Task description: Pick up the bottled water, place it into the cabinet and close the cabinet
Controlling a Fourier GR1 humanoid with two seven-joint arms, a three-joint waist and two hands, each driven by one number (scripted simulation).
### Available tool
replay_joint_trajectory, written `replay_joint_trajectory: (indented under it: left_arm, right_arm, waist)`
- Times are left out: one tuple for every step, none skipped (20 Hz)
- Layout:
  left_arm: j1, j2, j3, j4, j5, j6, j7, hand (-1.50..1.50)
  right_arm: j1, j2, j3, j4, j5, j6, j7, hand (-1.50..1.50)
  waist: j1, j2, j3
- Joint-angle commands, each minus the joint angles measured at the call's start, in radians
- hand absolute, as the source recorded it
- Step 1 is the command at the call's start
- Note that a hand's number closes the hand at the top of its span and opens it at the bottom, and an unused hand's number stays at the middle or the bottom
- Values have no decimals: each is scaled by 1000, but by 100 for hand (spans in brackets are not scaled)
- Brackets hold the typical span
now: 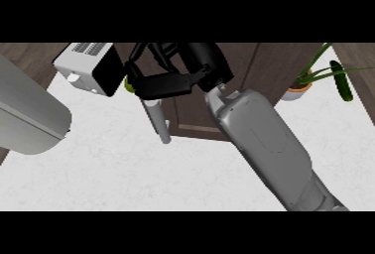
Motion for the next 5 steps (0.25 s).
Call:
replay_joint_trajectory:
  left_arm:
    - [5, 27, 19, -5, 23, -30, 20, 150]
    - [-24, -11, -19, 8, 2, -9, 9, 150]
    - [-33, -1, 3, 6, 2, -3, 9, 150]
    - [-44, 8, 6, 5, 26, -3, 30, 150]
    - [-41, 10, 5, 2, 14, -7, 28, 150]
  right_arm:
    - [-2, -44, -78, 193, 27, -45, -3, 150]
    - [-39, -66, -103, 200, 8, -18, 0, 150]
    - [14, -40, -72, 216, 28, -27, -52, 150]
    - [-52, -23, -89, 216, 20, -54, 0, 150]
    - [-12, -42, -87, 216, 13, -35, -29, 150]
  waist:
    - [-1, 54, 6]
    - [-7, 56, 5]
    - [-6, 59, 6]
    - [-10, 55, 5]
    - [-13, 55, 6]
